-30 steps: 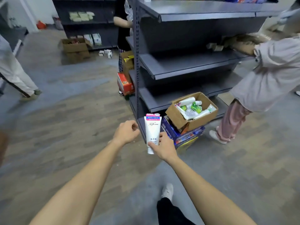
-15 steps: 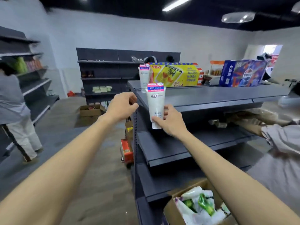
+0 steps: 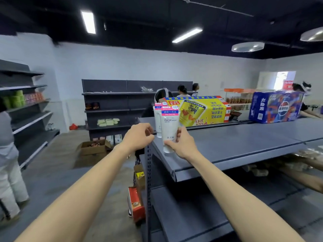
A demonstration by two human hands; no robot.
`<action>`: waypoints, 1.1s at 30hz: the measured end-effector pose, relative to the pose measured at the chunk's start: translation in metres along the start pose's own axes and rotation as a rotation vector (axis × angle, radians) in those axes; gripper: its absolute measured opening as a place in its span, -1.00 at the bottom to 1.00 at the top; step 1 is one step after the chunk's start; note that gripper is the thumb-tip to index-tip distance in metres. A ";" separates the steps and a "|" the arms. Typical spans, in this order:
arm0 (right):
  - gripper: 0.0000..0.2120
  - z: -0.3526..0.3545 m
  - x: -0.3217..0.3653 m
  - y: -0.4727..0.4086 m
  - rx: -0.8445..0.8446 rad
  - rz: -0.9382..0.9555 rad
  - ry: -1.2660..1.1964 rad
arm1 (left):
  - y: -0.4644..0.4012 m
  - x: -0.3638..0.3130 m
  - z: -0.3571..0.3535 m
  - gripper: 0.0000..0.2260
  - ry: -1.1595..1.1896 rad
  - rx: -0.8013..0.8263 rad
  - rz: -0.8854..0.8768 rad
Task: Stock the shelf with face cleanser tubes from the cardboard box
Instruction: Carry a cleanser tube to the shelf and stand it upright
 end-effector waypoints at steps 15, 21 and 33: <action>-0.43 -0.040 -0.034 -0.095 0.107 0.027 0.066 | -0.085 0.037 -0.028 -0.77 0.010 0.003 0.043; -0.42 -0.047 -0.043 -0.112 0.105 0.028 0.062 | -0.099 0.044 -0.042 -0.75 0.010 0.004 0.072; -0.39 -0.055 -0.048 -0.125 0.100 0.052 0.058 | -0.102 0.053 -0.043 -0.82 0.003 -0.129 0.064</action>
Point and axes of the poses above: each hand's wrist, its own y-axis away from the middle knuckle, its own z-axis out of the back of the hand, x = y × z, the point moved 7 cm from there along -y, towards the middle knuckle, and after that the axes turned 3 degrees about y, right-handed, at the moved point
